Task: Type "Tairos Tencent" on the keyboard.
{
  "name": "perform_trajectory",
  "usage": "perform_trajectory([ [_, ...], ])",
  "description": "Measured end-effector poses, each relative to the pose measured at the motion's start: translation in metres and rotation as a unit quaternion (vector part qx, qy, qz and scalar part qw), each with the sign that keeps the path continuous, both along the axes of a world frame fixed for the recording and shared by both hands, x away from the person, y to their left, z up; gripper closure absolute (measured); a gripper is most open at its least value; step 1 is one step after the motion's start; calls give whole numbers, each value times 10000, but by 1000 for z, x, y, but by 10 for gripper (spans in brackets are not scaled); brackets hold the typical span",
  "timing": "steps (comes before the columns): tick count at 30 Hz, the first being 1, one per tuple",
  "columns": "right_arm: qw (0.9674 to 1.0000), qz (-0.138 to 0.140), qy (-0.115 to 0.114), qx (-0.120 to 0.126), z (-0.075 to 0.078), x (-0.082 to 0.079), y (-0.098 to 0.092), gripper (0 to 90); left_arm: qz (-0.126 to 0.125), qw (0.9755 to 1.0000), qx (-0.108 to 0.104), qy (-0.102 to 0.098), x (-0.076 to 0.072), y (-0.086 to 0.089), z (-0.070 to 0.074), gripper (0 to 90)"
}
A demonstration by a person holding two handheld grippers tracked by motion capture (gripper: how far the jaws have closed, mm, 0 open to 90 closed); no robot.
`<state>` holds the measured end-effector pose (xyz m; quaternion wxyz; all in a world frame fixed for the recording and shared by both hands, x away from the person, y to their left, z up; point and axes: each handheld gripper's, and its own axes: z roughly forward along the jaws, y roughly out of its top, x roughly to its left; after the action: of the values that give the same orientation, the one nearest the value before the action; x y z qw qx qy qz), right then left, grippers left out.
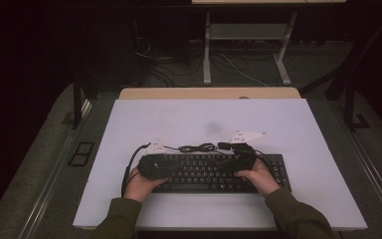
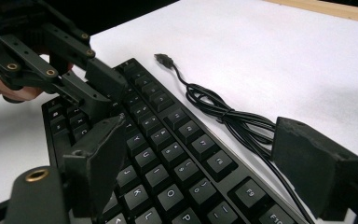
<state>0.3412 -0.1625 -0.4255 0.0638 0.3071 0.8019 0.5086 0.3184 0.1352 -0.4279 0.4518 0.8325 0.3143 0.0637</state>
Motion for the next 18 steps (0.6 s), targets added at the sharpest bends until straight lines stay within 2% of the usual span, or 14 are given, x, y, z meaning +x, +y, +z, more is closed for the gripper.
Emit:
perform_trajectory([
  [6,9999,108,21,15,-2,1,4,178,92,9999,-24,-106,-3,5,0,437],
  [10,9998,178,77,-6,-2,1,6,177,160,9998,1,-144,-5,7,0,234],
  [12,9997,224,80,-32,-2,1,7,177,206,9996,82,-177,-6,8,-1,160],
  [16,9988,457,146,-1,1,1,7,142,253,9995,41,-195,-9,10,0,86],
  [18,9987,481,179,30,2,2,7,145,307,9993,27,-196,-10,12,1,83],
])
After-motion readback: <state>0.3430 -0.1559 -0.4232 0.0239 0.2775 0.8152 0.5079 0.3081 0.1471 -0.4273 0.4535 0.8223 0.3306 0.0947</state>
